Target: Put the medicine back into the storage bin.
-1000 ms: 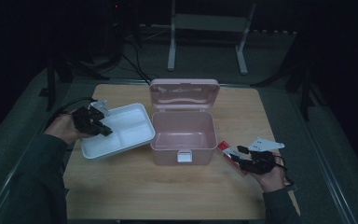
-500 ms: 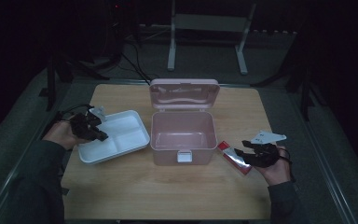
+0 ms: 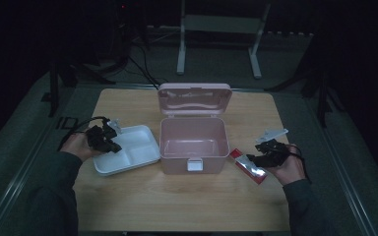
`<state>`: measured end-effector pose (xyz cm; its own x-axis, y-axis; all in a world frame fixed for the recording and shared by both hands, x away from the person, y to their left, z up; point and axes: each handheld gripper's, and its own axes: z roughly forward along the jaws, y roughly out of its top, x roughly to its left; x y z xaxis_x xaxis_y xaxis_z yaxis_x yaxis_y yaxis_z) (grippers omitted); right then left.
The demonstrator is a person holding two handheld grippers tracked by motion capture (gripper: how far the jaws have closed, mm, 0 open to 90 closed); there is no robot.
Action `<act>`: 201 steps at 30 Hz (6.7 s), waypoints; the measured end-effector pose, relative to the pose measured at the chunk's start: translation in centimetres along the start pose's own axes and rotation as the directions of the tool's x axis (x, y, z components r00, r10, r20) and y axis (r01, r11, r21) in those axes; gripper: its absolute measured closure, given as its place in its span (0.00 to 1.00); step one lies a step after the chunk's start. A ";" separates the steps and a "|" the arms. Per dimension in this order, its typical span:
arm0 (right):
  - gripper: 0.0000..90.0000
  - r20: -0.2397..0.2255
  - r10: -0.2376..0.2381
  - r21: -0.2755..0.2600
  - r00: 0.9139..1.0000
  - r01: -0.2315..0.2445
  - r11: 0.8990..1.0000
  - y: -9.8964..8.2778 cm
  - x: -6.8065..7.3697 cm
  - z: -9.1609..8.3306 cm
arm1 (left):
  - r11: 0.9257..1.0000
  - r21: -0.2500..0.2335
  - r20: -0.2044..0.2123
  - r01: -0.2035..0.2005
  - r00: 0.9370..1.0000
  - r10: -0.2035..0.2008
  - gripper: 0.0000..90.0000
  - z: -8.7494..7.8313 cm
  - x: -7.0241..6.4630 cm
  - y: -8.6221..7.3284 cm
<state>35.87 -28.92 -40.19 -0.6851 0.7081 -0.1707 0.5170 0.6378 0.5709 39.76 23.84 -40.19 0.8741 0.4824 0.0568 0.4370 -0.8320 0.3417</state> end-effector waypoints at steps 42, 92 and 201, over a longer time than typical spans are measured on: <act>0.53 -0.170 0.003 0.450 0.985 0.075 0.890 2.3 -0.3 7.2 | 0.998 0.046 0.003 0.047 0.999 -0.047 0.79 4.8 0.1 -0.2; 0.56 -0.242 -0.047 0.498 0.969 0.165 0.851 2.3 -1.0 7.8 | 0.999 0.042 0.004 0.028 1.000 -0.028 0.79 4.3 -0.2 0.0; 0.57 -0.401 -0.562 0.236 0.724 0.674 0.700 19.1 8.4 0.4 | 0.994 -0.074 -0.011 0.087 0.996 -0.088 0.61 4.2 -0.2 0.1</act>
<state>40.18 -10.66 -31.08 -0.9919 0.0327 -0.1224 0.0210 0.9952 0.0951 40.50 22.45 -44.09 0.8299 0.5567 0.0370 0.4945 -0.7646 0.4134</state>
